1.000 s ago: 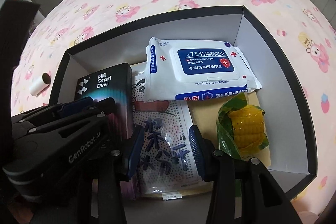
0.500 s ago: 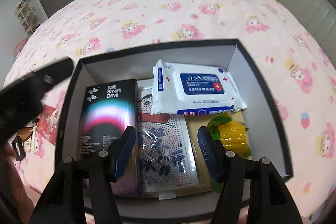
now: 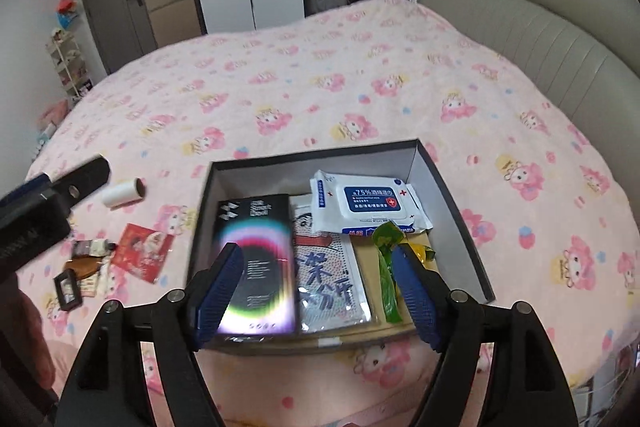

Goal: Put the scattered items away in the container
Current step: 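Open the left gripper and withdraw both tools up from the box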

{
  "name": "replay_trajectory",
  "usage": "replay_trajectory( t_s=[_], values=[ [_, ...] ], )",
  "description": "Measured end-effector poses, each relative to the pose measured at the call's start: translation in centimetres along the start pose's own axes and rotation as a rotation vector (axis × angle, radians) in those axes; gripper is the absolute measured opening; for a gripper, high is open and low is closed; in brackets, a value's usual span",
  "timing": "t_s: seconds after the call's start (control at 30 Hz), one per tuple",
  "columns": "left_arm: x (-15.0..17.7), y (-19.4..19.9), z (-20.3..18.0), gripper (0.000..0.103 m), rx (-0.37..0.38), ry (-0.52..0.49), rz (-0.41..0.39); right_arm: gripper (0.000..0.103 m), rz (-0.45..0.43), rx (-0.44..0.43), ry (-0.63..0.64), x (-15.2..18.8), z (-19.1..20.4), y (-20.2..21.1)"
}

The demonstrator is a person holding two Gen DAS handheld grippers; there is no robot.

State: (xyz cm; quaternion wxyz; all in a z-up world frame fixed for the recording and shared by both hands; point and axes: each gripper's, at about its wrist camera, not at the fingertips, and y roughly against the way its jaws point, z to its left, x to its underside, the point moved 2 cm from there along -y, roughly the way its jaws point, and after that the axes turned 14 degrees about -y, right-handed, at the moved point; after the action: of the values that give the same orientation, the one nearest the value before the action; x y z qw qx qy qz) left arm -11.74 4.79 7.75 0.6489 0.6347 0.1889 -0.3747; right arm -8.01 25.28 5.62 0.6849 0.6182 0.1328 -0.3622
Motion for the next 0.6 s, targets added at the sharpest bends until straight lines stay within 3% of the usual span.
replay_trajectory(
  t_s=[0.27,0.6],
  values=[
    [3.5,5.3,0.6,0.102,-0.016,-0.004,-0.034,0.076,-0.069,-0.014,0.009,2.1,1.5,4.4],
    [7.0,7.3,0.6,0.102,-0.009,-0.002,-0.022,0.076,-0.076,-0.040,0.017,5.2,3.3,5.3]
  ],
)
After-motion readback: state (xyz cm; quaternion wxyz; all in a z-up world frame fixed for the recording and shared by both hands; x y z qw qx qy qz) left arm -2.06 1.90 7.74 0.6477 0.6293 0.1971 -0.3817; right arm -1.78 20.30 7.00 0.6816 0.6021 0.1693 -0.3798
